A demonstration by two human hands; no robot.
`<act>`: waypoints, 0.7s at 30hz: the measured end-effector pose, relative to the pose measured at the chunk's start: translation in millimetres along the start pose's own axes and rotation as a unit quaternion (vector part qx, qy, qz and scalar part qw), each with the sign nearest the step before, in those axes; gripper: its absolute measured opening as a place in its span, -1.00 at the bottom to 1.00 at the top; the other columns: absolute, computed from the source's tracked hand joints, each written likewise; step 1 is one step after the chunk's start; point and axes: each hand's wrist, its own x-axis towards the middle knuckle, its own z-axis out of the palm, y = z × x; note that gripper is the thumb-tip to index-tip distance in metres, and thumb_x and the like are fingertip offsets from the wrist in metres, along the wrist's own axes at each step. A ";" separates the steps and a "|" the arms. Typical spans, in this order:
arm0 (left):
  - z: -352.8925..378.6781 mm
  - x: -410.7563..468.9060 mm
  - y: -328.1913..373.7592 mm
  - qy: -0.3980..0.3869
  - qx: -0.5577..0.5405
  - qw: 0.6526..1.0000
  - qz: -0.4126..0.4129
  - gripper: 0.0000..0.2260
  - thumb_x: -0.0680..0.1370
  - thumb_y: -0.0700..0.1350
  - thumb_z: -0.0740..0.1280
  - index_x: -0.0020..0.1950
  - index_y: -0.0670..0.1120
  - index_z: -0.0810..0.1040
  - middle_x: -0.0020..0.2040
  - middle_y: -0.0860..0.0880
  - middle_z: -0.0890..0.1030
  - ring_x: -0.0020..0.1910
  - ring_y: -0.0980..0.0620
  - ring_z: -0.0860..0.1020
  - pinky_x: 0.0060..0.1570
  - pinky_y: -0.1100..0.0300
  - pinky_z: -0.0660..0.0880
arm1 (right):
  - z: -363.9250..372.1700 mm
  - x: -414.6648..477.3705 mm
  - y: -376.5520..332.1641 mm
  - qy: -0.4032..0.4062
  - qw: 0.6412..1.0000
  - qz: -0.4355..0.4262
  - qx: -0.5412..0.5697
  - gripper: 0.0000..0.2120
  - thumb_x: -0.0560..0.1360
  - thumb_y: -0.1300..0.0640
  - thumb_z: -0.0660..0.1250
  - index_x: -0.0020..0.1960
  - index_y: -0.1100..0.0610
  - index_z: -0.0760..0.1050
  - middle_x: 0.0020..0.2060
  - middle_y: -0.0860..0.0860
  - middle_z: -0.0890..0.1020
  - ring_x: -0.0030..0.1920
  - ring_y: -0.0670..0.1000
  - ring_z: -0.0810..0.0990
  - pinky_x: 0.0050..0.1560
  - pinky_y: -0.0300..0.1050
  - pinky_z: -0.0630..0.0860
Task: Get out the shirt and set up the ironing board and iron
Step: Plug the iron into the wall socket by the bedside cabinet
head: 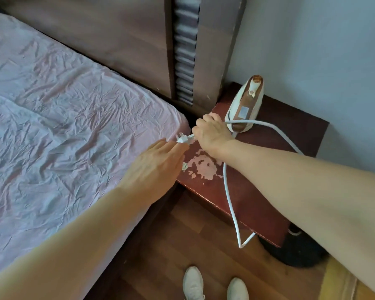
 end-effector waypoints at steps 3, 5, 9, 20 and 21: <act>-3.7 25.4 17.4 0.016 -0.003 1.000 0.024 -0.70 0.56 -0.11 0.07 0.08 -0.18 0.54 -0.15 -0.09 0.64 -0.16 -0.14 0.59 -0.07 0.02 0.54 | -14.7 -21.3 27.7 0.105 0.991 0.072 0.043 -0.73 0.56 0.27 0.07 0.06 0.18 0.54 0.04 0.10 0.57 0.16 0.16 0.42 0.21 0.08 0.20; -1.8 44.7 33.2 0.040 -0.005 0.998 0.057 -0.78 0.54 -0.19 0.16 0.07 -0.18 0.55 -0.13 -0.11 0.65 -0.16 -0.15 0.61 -0.09 0.00 0.57 | -20.3 -41.2 49.8 0.189 0.969 0.139 0.074 -0.80 0.55 0.24 0.17 -0.04 0.21 0.57 -0.06 0.13 0.63 0.08 0.20 0.48 0.05 0.11 0.29; 18.3 82.0 82.2 0.057 -0.030 0.991 0.120 -0.80 0.48 -0.29 0.29 0.09 -0.20 0.55 -0.12 -0.14 0.66 -0.17 -0.18 0.63 -0.14 -0.03 0.55 | -17.7 -93.9 99.3 0.292 0.888 0.284 0.212 -0.77 0.55 0.23 0.18 -0.06 0.32 0.57 -0.12 0.23 0.61 -0.02 0.26 0.49 0.00 0.05 0.38; 152.8 100.1 239.0 0.049 -0.192 0.969 0.149 -0.71 0.46 -0.36 0.27 0.14 -0.15 0.54 -0.06 -0.09 0.64 -0.09 -0.09 0.60 0.00 0.03 0.49 | 74.1 -231.7 149.2 0.286 0.657 0.567 0.405 -0.75 0.63 0.12 0.05 -0.16 0.15 0.39 -0.18 0.08 0.51 -0.20 0.00 0.46 -0.28 -0.27 0.31; 170.7 98.7 250.1 0.053 -0.216 0.965 0.135 -0.71 0.47 -0.37 0.26 0.15 -0.17 0.53 -0.06 -0.11 0.63 -0.09 -0.10 0.59 -0.02 0.02 0.50 | 83.6 -238.6 151.4 0.283 0.634 0.576 0.432 -0.75 0.63 0.13 0.06 -0.15 0.17 0.40 -0.19 0.07 0.51 -0.21 -0.02 0.46 -0.31 -0.29 0.30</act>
